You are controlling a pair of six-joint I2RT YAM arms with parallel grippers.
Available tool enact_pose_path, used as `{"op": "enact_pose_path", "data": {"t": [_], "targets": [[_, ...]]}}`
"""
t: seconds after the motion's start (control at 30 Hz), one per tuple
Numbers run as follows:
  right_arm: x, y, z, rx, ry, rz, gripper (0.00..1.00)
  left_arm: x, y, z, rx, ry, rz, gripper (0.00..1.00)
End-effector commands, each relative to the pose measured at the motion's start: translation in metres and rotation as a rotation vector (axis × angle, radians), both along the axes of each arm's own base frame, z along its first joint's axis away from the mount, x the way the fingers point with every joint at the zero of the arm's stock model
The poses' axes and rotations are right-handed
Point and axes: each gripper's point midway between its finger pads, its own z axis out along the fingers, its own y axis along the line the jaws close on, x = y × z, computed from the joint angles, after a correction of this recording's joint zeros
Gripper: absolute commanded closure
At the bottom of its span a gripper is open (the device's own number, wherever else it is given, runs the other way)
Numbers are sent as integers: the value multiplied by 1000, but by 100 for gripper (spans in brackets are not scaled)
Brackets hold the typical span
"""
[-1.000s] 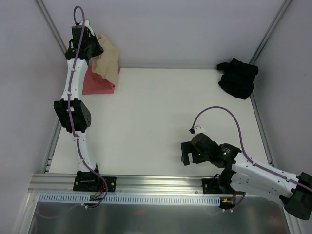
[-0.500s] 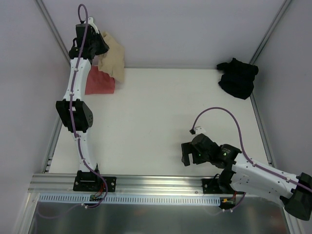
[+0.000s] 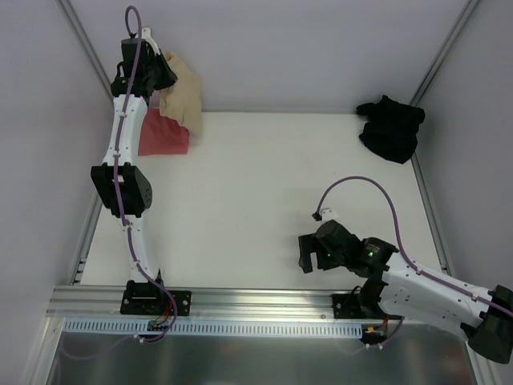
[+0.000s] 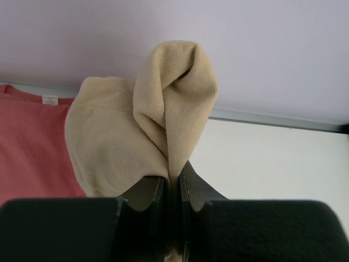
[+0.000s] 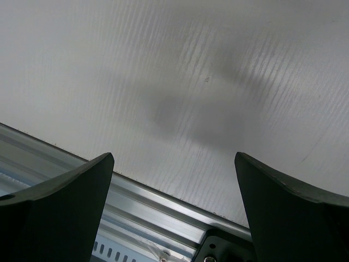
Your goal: Fold and stack the t-shirts
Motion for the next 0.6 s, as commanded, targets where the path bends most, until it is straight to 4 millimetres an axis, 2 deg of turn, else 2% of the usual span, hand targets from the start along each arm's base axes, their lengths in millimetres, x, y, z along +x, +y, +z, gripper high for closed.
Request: {"op": "enact_pose_path", "data": {"t": [0.0, 0.17, 0.33, 0.47, 0.57], "targets": [[2, -4, 0, -9, -13, -18, 1, 2, 16, 12, 11, -44, 3, 100], [2, -4, -2, -17, -5, -17, 1, -1, 34, 3, 25, -23, 36, 100], [3, -4, -1, -19, -10, -16, 0, -3, 42, -7, 35, 5, 44, 100], [4, -4, 0, -23, -11, -17, 1, -6, 50, -19, 48, 30, 59, 100], [3, -4, -1, -24, -8, -14, 0, -7, 60, -36, 52, 65, 76, 100]]}}
